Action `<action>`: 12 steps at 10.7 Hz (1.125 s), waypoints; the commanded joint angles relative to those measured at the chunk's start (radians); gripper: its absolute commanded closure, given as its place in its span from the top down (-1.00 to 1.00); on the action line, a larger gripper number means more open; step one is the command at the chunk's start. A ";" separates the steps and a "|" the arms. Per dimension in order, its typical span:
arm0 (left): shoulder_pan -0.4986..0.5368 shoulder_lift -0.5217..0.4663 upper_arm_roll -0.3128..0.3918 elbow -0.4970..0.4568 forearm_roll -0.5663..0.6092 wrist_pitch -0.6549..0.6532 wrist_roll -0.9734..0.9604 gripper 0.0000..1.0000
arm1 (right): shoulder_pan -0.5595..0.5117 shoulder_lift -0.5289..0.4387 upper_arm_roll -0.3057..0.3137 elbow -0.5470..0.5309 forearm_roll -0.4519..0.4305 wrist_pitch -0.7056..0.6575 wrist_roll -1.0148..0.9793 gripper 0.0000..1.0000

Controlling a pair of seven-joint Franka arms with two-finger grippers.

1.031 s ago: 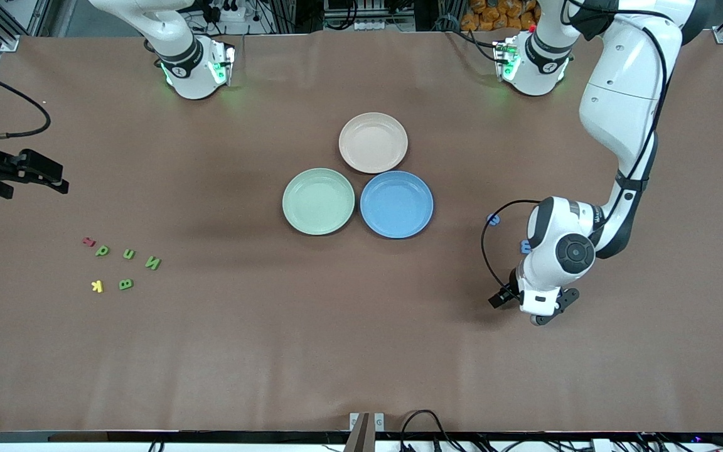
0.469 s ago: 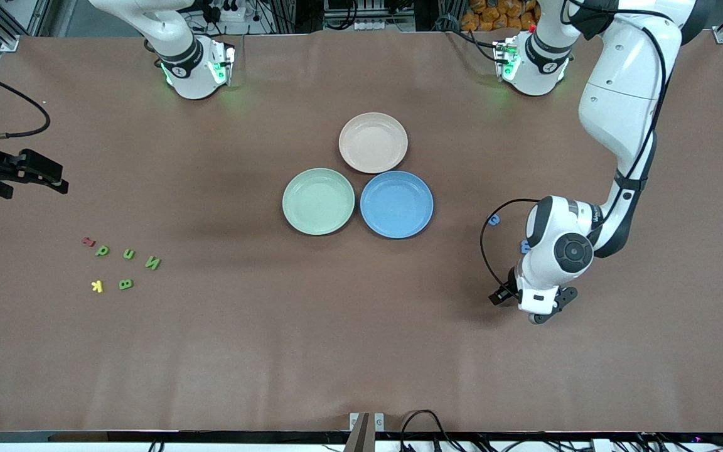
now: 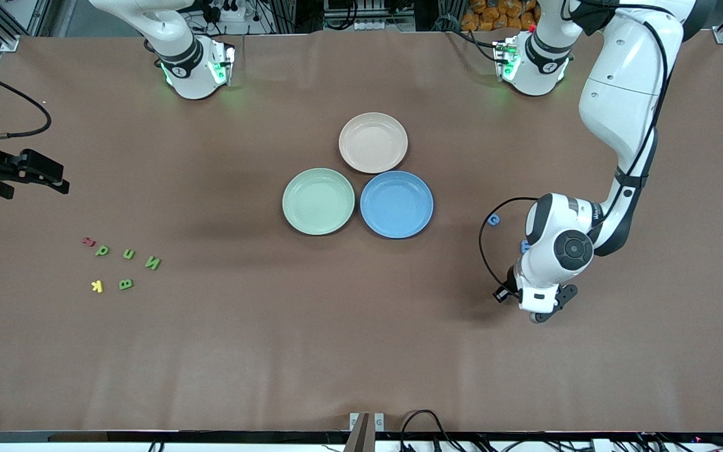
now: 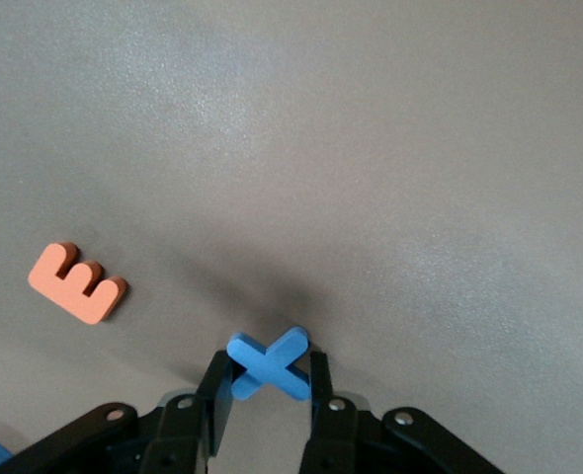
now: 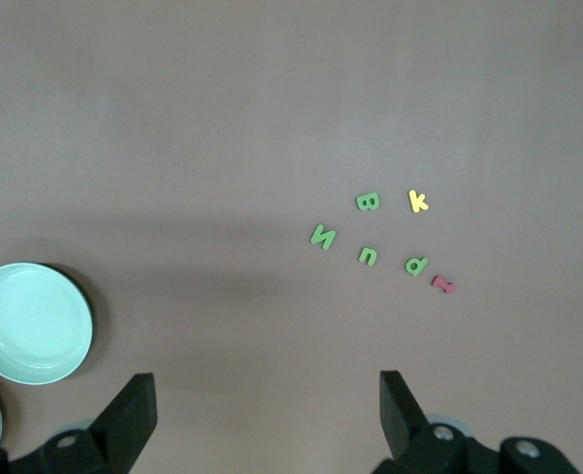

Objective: Sort letters by color into matching plates
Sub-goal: 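Carry the X to the blue plate while the right gripper reaches the green N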

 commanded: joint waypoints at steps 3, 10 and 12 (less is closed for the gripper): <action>-0.014 -0.037 -0.002 -0.008 -0.003 0.009 -0.023 -1.00 | -0.012 0.003 0.003 0.002 -0.018 0.002 0.001 1.00; -0.222 -0.118 -0.002 -0.011 0.000 -0.101 -0.190 -1.00 | -0.024 0.169 -0.013 -0.025 0.019 0.212 0.002 1.00; -0.288 -0.134 -0.002 -0.011 0.002 -0.156 -0.254 -1.00 | -0.026 0.207 -0.015 -0.102 0.091 0.347 0.019 1.00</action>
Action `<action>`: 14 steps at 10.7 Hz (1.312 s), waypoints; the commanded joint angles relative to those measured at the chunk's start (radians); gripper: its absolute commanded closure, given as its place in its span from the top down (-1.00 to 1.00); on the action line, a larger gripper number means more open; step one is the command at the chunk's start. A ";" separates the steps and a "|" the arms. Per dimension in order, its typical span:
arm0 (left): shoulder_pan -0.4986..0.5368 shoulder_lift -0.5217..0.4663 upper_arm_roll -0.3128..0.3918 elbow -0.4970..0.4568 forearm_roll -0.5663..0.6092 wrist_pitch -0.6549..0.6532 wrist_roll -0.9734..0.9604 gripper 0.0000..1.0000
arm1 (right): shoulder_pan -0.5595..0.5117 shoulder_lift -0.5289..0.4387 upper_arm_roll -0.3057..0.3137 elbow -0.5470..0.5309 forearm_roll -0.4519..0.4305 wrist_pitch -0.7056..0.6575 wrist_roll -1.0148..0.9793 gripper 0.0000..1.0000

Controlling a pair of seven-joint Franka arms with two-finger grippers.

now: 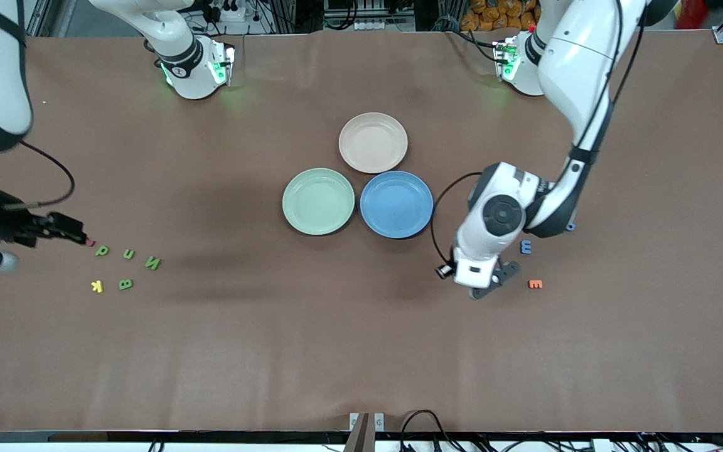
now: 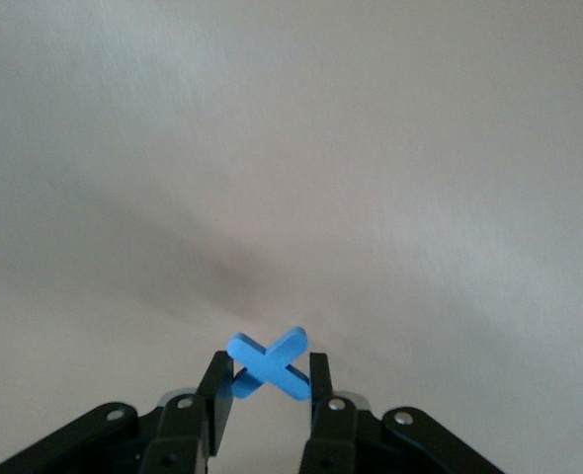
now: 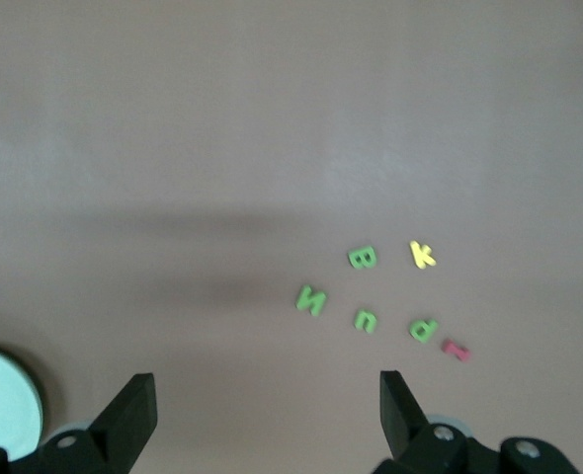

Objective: Sort letters by color into matching plates
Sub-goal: 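Carry the X to the blue plate while the right gripper reaches the green N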

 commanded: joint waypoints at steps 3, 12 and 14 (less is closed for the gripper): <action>-0.145 -0.049 0.012 -0.022 0.002 -0.111 -0.157 -1.00 | -0.002 0.134 0.004 -0.119 0.099 0.231 0.104 1.00; -0.283 -0.003 0.003 -0.031 -0.012 -0.155 -0.219 -1.00 | -0.022 0.268 0.007 -0.366 0.105 0.616 0.192 1.00; -0.283 0.005 0.003 -0.031 -0.036 -0.155 -0.211 -0.95 | -0.041 0.271 0.007 -0.417 0.105 0.670 0.190 1.00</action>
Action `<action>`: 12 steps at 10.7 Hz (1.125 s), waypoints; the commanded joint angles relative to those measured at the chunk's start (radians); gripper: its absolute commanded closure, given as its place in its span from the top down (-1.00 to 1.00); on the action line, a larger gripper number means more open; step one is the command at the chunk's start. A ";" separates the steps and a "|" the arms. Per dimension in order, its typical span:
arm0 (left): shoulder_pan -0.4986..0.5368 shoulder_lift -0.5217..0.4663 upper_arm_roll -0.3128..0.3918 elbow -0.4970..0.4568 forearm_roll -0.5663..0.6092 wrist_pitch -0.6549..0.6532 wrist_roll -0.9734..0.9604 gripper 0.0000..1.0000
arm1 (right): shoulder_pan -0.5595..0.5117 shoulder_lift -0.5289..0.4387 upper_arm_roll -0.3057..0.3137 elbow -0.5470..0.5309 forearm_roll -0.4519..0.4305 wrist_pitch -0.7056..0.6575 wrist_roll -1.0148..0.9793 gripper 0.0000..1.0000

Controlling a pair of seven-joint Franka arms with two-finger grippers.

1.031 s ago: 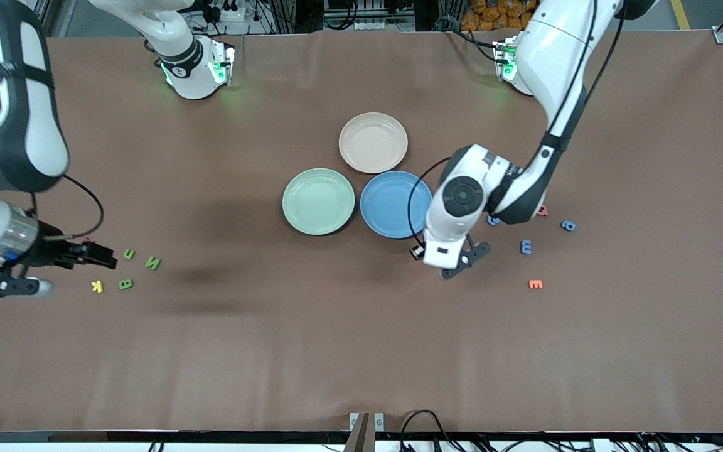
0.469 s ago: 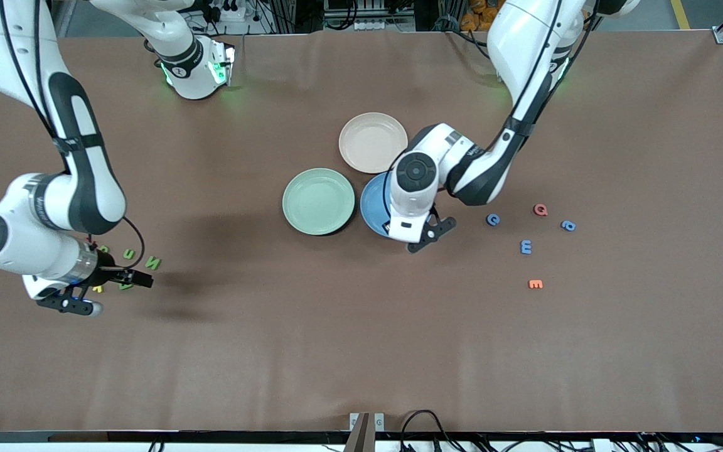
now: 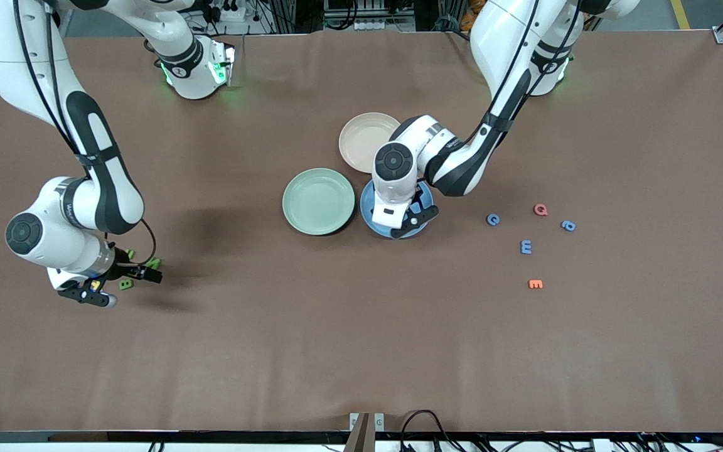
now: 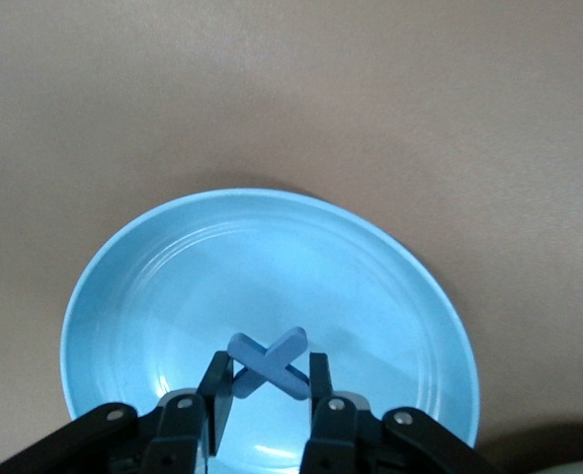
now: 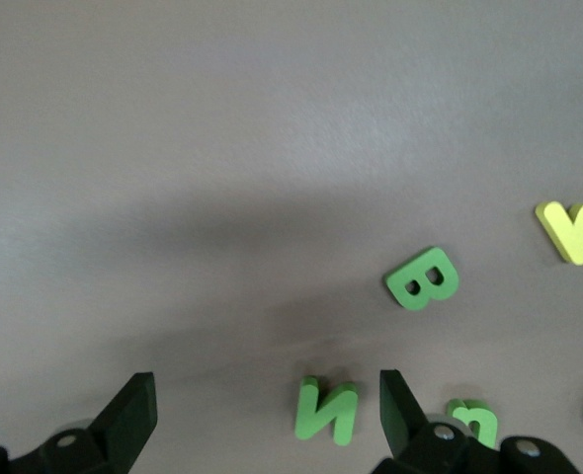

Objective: Sort letters by color into matching plates
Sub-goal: 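Carry the X to the blue plate while the right gripper reaches the green N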

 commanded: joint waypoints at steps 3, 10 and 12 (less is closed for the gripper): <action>-0.002 0.007 -0.018 -0.001 -0.034 -0.014 -0.001 1.00 | -0.025 0.009 0.008 -0.068 0.013 0.065 0.006 1.00; 0.127 -0.198 -0.018 -0.197 -0.029 -0.014 0.350 1.00 | -0.036 0.023 0.011 -0.118 0.009 0.134 0.005 0.97; 0.179 -0.246 -0.018 -0.262 -0.029 -0.005 0.465 1.00 | -0.036 0.021 0.011 -0.138 0.009 0.146 0.005 0.97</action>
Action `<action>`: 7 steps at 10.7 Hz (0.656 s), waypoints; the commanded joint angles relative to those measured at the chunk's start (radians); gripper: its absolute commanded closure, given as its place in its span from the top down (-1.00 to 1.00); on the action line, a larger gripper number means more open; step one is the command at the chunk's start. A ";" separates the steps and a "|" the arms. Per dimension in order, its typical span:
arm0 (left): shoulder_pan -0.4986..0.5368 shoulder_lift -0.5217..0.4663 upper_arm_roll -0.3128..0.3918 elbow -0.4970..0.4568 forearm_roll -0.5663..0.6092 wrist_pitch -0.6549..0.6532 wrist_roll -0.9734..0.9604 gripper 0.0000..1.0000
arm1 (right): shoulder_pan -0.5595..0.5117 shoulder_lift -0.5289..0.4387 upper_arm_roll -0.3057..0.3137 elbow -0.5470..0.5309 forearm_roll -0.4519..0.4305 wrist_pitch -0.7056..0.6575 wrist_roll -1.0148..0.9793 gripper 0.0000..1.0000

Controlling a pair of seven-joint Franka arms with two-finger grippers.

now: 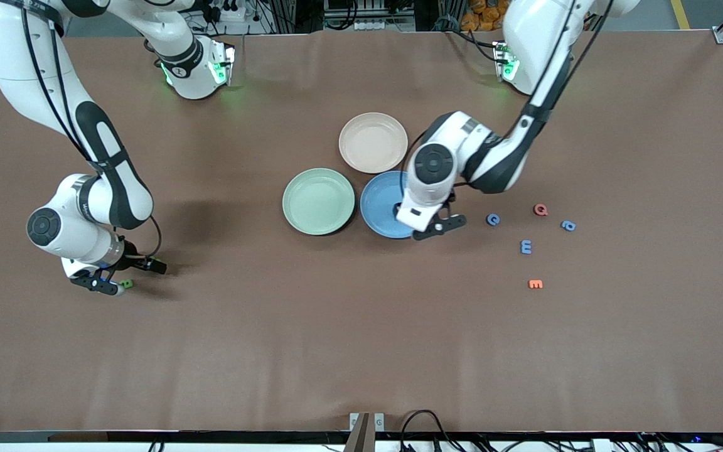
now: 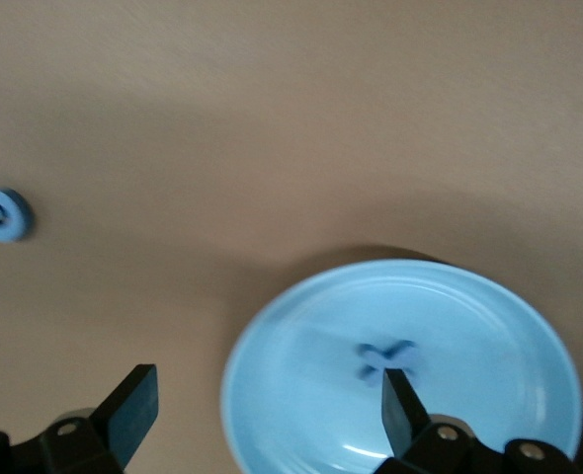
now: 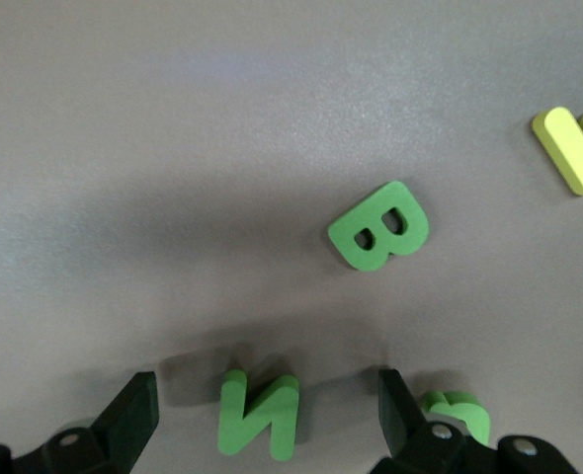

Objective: Sort letters by color into matching plates
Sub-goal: 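Release the X on the blue plate while the right gripper grasps the N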

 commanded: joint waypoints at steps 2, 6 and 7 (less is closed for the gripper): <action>0.089 -0.117 -0.004 -0.204 -0.009 0.083 0.177 1.00 | -0.011 -0.011 0.012 -0.037 0.009 0.035 0.004 0.96; 0.245 -0.165 -0.004 -0.283 -0.007 0.168 0.210 1.00 | -0.005 -0.041 0.014 -0.079 0.009 0.043 0.005 0.89; 0.297 -0.183 -0.004 -0.292 -0.007 0.168 0.213 1.00 | -0.004 -0.043 0.014 -0.082 0.009 0.043 0.005 0.88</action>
